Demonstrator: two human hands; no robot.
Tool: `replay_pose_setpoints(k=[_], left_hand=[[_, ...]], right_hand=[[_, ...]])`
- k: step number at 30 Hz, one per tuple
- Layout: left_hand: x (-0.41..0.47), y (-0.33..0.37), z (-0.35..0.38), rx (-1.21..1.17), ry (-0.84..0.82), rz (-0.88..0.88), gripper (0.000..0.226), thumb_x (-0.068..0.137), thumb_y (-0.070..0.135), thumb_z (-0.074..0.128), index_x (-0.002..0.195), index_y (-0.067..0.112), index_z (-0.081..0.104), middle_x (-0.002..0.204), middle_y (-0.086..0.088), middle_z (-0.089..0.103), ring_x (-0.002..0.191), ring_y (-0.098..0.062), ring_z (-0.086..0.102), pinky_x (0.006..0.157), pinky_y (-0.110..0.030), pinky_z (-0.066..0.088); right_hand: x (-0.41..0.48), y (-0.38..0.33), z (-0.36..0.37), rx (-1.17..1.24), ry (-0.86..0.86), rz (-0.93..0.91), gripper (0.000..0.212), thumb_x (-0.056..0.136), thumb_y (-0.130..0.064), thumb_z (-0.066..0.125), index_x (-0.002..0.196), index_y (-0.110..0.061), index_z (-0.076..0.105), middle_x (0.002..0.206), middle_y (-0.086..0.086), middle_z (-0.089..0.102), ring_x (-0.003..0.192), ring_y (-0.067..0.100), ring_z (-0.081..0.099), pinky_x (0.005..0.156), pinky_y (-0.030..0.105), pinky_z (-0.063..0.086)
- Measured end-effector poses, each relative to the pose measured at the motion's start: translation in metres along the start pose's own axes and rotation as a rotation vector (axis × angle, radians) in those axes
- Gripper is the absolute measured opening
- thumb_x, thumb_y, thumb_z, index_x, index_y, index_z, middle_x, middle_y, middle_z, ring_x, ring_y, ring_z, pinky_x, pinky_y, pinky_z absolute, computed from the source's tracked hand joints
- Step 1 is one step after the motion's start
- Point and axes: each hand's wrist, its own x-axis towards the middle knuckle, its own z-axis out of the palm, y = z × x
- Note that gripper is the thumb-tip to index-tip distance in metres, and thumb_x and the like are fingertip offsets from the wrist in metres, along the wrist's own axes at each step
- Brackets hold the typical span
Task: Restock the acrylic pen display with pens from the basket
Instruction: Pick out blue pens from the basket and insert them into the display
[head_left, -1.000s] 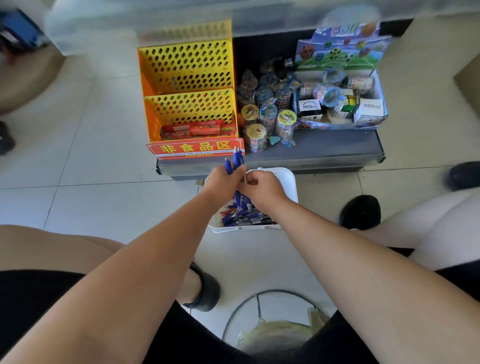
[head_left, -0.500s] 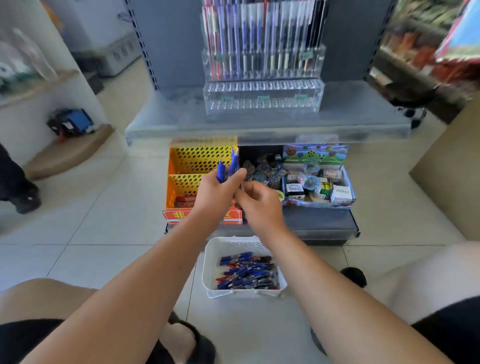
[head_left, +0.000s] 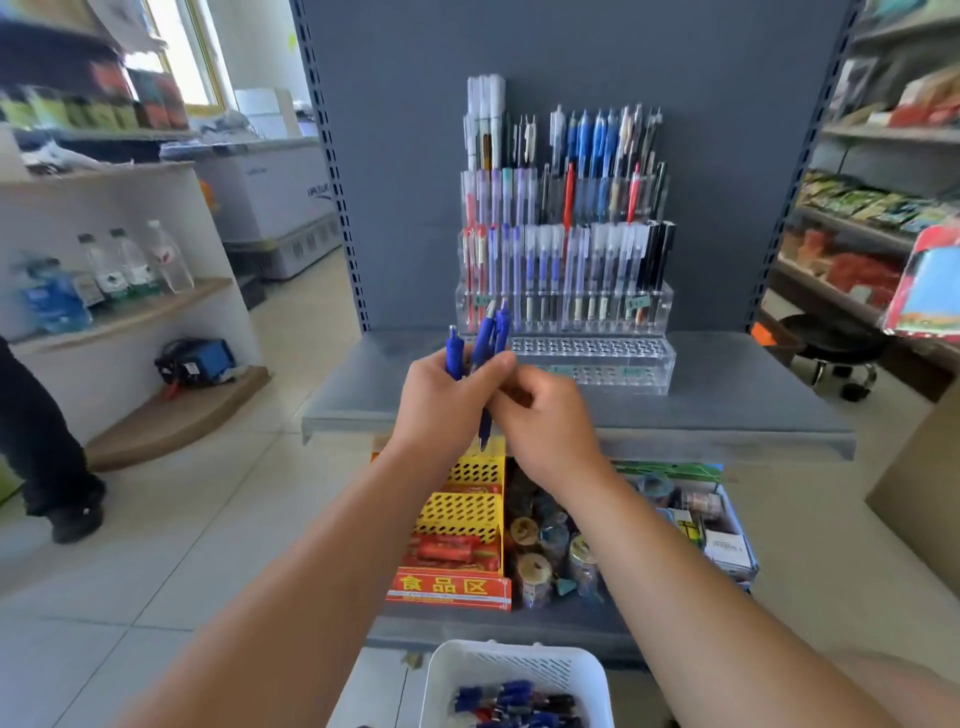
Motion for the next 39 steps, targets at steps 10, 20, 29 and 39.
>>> replay_pose_setpoints(k=[10, 20, 29, 39], left_hand=[[0.091, -0.013, 0.014, -0.185, 0.214, 0.070, 0.010, 0.090, 0.023, 0.072, 0.081, 0.019, 0.068, 0.060, 0.006, 0.062, 0.051, -0.006, 0.053, 0.050, -0.020, 0.045], [0.129, -0.056, 0.003, -0.116, 0.216, 0.026, 0.031, 0.092, 0.030, 0.068, 0.061, 0.029, 0.071, 0.043, 0.016, 0.044, 0.041, -0.002, 0.037, 0.049, -0.023, 0.033], [0.145, -0.082, 0.004, -0.147, 0.261, 0.007, 0.043, 0.092, 0.043, 0.062, 0.083, 0.000, 0.063, 0.055, -0.001, 0.028, 0.052, -0.019, 0.026, 0.050, -0.032, 0.026], [0.146, -0.085, -0.005, -0.123, 0.306, 0.036, 0.019, 0.089, 0.033, 0.069, 0.075, 0.021, 0.065, 0.060, 0.003, 0.047, 0.056, -0.011, 0.039, 0.053, -0.019, 0.041]], right_hand=[[0.114, 0.005, 0.001, -0.063, 0.027, -0.093, 0.010, 0.090, -0.026, 0.070, 0.092, -0.027, 0.080, 0.076, -0.015, 0.075, 0.072, 0.000, 0.069, 0.065, 0.024, 0.057], [0.156, 0.032, 0.010, -0.129, 0.083, -0.193, 0.008, 0.089, -0.025, 0.073, 0.094, -0.023, 0.080, 0.069, -0.019, 0.070, 0.066, -0.006, 0.065, 0.060, 0.007, 0.044], [0.172, 0.058, 0.033, -0.257, 0.142, -0.146, 0.010, 0.090, -0.030, 0.071, 0.092, -0.023, 0.079, 0.072, -0.009, 0.073, 0.065, 0.007, 0.067, 0.065, 0.034, 0.056], [0.177, 0.071, 0.045, -0.396, 0.181, -0.124, 0.014, 0.092, -0.031, 0.069, 0.084, -0.020, 0.073, 0.066, -0.003, 0.069, 0.061, 0.018, 0.063, 0.060, 0.038, 0.054]])
